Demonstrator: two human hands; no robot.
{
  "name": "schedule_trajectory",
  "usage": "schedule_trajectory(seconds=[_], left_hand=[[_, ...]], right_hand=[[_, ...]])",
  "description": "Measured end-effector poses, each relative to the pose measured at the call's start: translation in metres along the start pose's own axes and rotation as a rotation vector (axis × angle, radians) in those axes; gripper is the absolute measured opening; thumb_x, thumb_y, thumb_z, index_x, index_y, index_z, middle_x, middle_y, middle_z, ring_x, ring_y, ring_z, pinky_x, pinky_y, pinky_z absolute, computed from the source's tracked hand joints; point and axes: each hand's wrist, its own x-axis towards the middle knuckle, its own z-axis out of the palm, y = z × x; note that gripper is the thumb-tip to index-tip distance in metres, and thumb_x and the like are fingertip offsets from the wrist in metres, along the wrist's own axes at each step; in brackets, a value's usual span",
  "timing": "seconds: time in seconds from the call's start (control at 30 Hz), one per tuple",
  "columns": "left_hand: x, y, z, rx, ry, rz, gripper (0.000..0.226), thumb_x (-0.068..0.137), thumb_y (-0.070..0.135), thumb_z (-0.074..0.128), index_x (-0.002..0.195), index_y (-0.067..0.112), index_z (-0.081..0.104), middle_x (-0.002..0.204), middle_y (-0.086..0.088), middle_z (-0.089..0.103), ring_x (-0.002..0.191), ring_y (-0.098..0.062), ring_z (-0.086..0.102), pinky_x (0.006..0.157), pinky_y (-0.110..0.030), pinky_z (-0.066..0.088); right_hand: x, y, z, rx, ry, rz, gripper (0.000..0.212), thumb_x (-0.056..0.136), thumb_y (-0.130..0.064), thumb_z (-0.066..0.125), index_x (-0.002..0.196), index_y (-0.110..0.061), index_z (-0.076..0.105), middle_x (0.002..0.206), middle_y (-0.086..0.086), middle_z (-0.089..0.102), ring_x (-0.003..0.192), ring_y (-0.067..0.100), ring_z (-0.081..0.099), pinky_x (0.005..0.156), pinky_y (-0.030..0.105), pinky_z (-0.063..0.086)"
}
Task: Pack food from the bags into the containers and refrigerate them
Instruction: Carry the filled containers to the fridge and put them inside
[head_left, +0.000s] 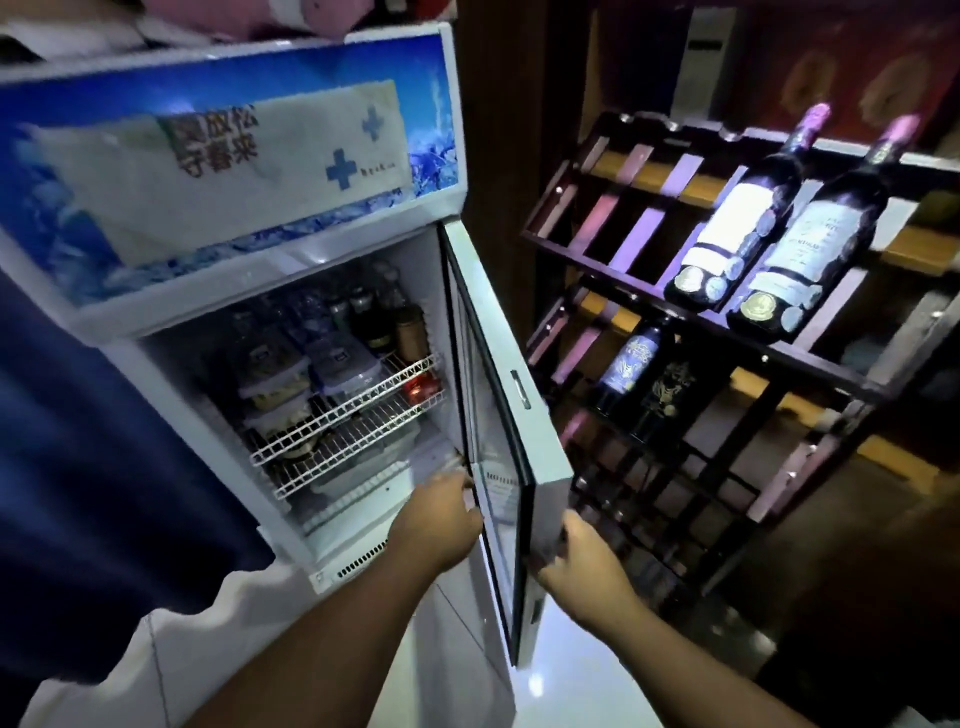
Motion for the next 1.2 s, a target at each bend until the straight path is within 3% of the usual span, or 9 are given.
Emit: schedule_trajectory(seconds=[0.13, 0.27, 0.33, 0.43, 0.6, 0.7, 0.9, 1.07, 1.2], left_hand=[[-0.018, -0.058, -0.031, -0.054, 0.073, -0.087, 0.051, 0.097, 0.036, 0.056, 0.147, 0.025, 0.054, 0.151, 0.000, 0.055, 0.133, -0.021, 0.056, 0.108, -0.032, 0.047], [-0.049, -0.119, -0.065, -0.078, 0.138, -0.181, 0.052, 0.097, 0.036, 0.055, 0.148, 0.028, 0.051, 0.153, 0.000, 0.052, 0.131, -0.020, 0.057, 0.104, -0.034, 0.049], [-0.065, -0.148, -0.083, -0.098, 0.170, -0.215, 0.051, 0.095, 0.034, 0.054, 0.147, 0.030, 0.053, 0.151, 0.002, 0.053, 0.130, -0.020, 0.058, 0.105, -0.035, 0.050], [-0.087, -0.189, -0.108, -0.127, 0.218, -0.254, 0.049, 0.092, 0.033, 0.054, 0.141, 0.031, 0.058, 0.144, 0.002, 0.057, 0.124, -0.022, 0.061, 0.103, -0.039, 0.053], [-0.116, -0.248, -0.136, -0.131, 0.275, -0.318, 0.040, 0.096, 0.030, 0.054, 0.135, 0.025, 0.060, 0.134, -0.001, 0.058, 0.116, -0.025, 0.062, 0.095, -0.039, 0.055], [-0.124, -0.276, -0.147, -0.120, 0.294, -0.357, 0.039, 0.096, 0.038, 0.058, 0.134, 0.029, 0.061, 0.133, 0.000, 0.059, 0.116, -0.025, 0.062, 0.095, -0.040, 0.055], [-0.119, -0.304, -0.170, -0.133, 0.337, -0.416, 0.034, 0.095, 0.030, 0.047, 0.125, 0.023, 0.062, 0.126, -0.006, 0.059, 0.110, -0.032, 0.062, 0.096, -0.046, 0.054], [-0.095, -0.315, -0.184, -0.144, 0.340, -0.479, 0.033, 0.096, 0.030, 0.049, 0.126, 0.023, 0.061, 0.127, -0.005, 0.058, 0.112, -0.033, 0.059, 0.098, -0.046, 0.052], [-0.069, -0.319, -0.192, -0.152, 0.345, -0.532, 0.042, 0.096, 0.029, 0.051, 0.138, 0.026, 0.057, 0.135, -0.002, 0.056, 0.119, -0.029, 0.058, 0.100, -0.045, 0.052]], right_hand=[[0.004, -0.047, 0.037, -0.018, -0.048, -0.178, 0.053, 0.073, -0.056, 0.071, 0.121, -0.043, 0.054, 0.116, -0.022, 0.059, 0.098, -0.001, 0.065, 0.083, 0.033, 0.057], [0.003, -0.096, 0.081, -0.010, -0.089, -0.242, 0.053, 0.079, -0.045, 0.080, 0.125, -0.037, 0.054, 0.122, -0.014, 0.059, 0.098, 0.001, 0.064, 0.081, 0.028, 0.057], [0.003, -0.122, 0.106, -0.070, -0.071, -0.267, 0.047, 0.082, -0.047, 0.078, 0.118, -0.038, 0.050, 0.116, -0.011, 0.062, 0.095, 0.005, 0.064, 0.074, 0.025, 0.053], [0.005, -0.163, 0.142, -0.125, -0.009, -0.258, 0.047, 0.080, -0.054, 0.075, 0.110, -0.031, 0.047, 0.104, -0.007, 0.064, 0.089, 0.018, 0.066, 0.074, 0.039, 0.056], [0.007, -0.229, 0.191, -0.129, 0.049, -0.299, 0.041, 0.087, -0.048, 0.075, 0.100, -0.018, 0.052, 0.084, -0.007, 0.060, 0.081, 0.026, 0.060, 0.069, 0.037, 0.047], [0.020, -0.260, 0.212, -0.210, 0.015, -0.316, 0.037, 0.093, -0.051, 0.067, 0.100, -0.016, 0.057, 0.087, 0.000, 0.064, 0.082, 0.026, 0.058, 0.070, 0.036, 0.047], [0.055, -0.311, 0.251, -0.309, -0.041, -0.386, 0.037, 0.098, -0.048, 0.062, 0.090, -0.012, 0.060, 0.080, 0.006, 0.064, 0.082, 0.032, 0.061, 0.066, 0.036, 0.044], [0.085, -0.337, 0.277, -0.284, -0.100, -0.430, 0.036, 0.100, -0.042, 0.060, 0.072, -0.021, 0.060, 0.060, -0.007, 0.053, 0.062, 0.020, 0.056, 0.054, 0.027, 0.034], [0.110, -0.356, 0.289, -0.243, -0.137, -0.502, 0.028, 0.100, -0.037, 0.062, 0.076, -0.022, 0.064, 0.059, -0.008, 0.055, 0.066, 0.023, 0.057, 0.061, 0.029, 0.037]])
